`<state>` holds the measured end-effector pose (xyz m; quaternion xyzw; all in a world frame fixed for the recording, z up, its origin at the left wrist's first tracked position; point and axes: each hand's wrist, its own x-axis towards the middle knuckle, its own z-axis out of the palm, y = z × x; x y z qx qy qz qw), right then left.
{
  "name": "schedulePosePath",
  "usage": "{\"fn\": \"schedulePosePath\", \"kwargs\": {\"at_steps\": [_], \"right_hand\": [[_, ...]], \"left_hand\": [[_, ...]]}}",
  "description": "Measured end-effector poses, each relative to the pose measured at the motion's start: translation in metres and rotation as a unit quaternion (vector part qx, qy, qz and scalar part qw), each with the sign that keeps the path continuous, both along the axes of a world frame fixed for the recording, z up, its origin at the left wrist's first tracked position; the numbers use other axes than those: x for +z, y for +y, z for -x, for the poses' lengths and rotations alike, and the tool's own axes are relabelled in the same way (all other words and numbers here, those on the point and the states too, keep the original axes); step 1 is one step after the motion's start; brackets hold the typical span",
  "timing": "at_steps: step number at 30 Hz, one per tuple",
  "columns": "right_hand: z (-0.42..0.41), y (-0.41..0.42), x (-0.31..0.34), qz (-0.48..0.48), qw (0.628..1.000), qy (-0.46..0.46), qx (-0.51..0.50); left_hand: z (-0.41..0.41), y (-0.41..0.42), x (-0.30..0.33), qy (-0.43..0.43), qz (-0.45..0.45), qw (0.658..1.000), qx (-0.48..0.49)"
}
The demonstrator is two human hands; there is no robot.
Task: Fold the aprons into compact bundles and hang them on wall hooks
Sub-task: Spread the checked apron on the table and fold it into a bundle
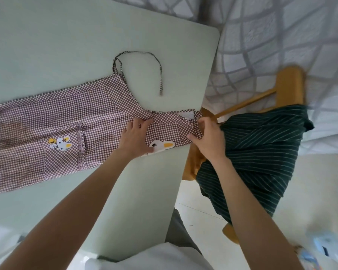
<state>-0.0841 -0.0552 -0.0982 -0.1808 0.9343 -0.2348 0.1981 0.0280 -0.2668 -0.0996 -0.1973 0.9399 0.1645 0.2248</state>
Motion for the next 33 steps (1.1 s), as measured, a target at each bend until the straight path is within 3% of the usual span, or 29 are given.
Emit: {"fn": "schedulePosePath", "kwargs": {"at_steps": [8, 12, 14, 18, 22, 28, 30, 33], "right_hand": [[0.073, 0.002, 0.008, 0.04, 0.998, -0.035, -0.021], [0.101, -0.011, 0.012, 0.109, 0.982, -0.006, -0.156], [0.094, -0.015, 0.015, 0.126, 0.978, 0.009, -0.169], [0.04, -0.018, 0.0, 0.088, 0.995, 0.013, -0.047], [0.016, -0.022, -0.023, -0.001, 0.992, 0.098, 0.082], [0.04, -0.043, -0.025, -0.062, 0.985, 0.15, 0.062], [0.05, -0.049, -0.019, -0.09, 0.984, 0.142, 0.053], [0.041, -0.062, -0.001, -0.077, 0.986, 0.134, 0.065]], "left_hand": [[0.001, -0.001, 0.002, -0.004, -0.008, 1.0, 0.011], [0.002, -0.001, 0.0, -0.001, -0.003, 1.0, 0.008], [0.002, -0.001, 0.0, 0.0, 0.0, 1.0, 0.006], [-0.002, -0.001, -0.002, 0.03, -0.004, 0.999, -0.017], [0.004, 0.002, -0.008, 0.077, -0.018, 0.994, -0.075], [0.019, 0.005, -0.01, 0.058, -0.01, 0.995, -0.077], [0.013, -0.001, -0.003, 0.101, -0.031, 0.993, -0.048], [-0.034, -0.021, 0.012, 0.218, -0.068, 0.971, 0.073]]}}
